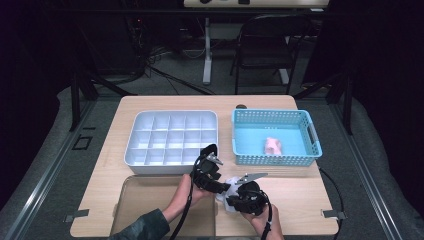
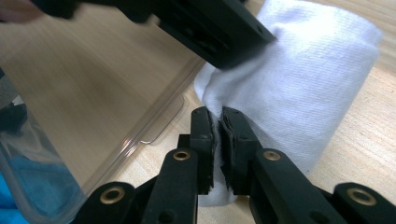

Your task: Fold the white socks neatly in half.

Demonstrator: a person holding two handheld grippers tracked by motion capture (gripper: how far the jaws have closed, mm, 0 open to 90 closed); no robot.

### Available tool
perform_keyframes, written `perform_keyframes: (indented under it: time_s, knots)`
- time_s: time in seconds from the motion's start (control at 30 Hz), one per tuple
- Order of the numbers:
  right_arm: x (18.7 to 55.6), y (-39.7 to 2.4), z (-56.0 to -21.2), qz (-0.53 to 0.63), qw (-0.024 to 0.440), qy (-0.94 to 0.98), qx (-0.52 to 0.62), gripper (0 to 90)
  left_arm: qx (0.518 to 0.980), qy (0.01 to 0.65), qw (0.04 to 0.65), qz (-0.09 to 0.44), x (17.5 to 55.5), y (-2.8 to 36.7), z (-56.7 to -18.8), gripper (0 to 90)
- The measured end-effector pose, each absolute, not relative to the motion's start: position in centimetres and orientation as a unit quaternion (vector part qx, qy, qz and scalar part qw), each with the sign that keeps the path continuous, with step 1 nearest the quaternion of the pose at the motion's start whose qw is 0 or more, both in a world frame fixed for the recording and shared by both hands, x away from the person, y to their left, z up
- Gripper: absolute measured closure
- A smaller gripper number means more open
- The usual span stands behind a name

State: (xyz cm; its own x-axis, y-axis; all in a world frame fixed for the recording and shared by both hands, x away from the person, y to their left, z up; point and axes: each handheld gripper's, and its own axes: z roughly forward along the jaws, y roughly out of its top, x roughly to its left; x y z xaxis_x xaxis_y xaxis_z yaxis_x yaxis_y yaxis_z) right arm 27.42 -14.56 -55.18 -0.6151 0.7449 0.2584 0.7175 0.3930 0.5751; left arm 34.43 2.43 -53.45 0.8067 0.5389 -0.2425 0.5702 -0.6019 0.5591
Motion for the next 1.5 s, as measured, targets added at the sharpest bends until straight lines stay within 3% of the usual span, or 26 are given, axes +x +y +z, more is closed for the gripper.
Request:
perform_keyframes:
  time_s: [0.27, 0.4, 0.5, 0.93, 1.23, 1.4, 1.5]
  knots:
    - [27.6, -14.8, -55.2, 0.333, 0.011, 0.836, 0.435, 82.1, 0.903, 0.31, 0.296, -0.036, 34.8, 1.4, -54.9, 44.8]
    - [27.3, -14.8, -54.5, 0.328, 0.011, 0.844, 0.423, 67.4, 0.903, 0.312, 0.292, -0.042, 35.0, 1.5, -55.1, 44.8]
    - [26.7, -15.5, -53.7, 0.331, 0.033, 0.843, 0.422, 62.3, 0.901, 0.313, 0.294, -0.056, 35.3, 1.7, -55.3, 44.8]
    - [27.0, -15.6, -55.0, 0.293, 0.048, 0.844, 0.447, 70.4, 0.888, 0.331, 0.301, -0.107, 35.5, 1.8, -56.1, 45.0]
    - [27.0, -15.6, -55.0, 0.291, 0.05, 0.845, 0.446, 71.4, 0.884, 0.32, 0.319, -0.121, 35.1, 1.9, -56.3, 56.8]
    - [27.1, -15.9, -54.8, 0.301, 0.044, 0.846, 0.437, 67.9, 0.886, 0.309, 0.33, -0.103, 34.6, 1.9, -56.2, 61.1]
    - [27.1, -16.6, -54.2, 0.321, 0.047, 0.839, 0.436, 59.6, 0.884, 0.306, 0.337, -0.105, 34.6, 2.1, -56.2, 62.1]
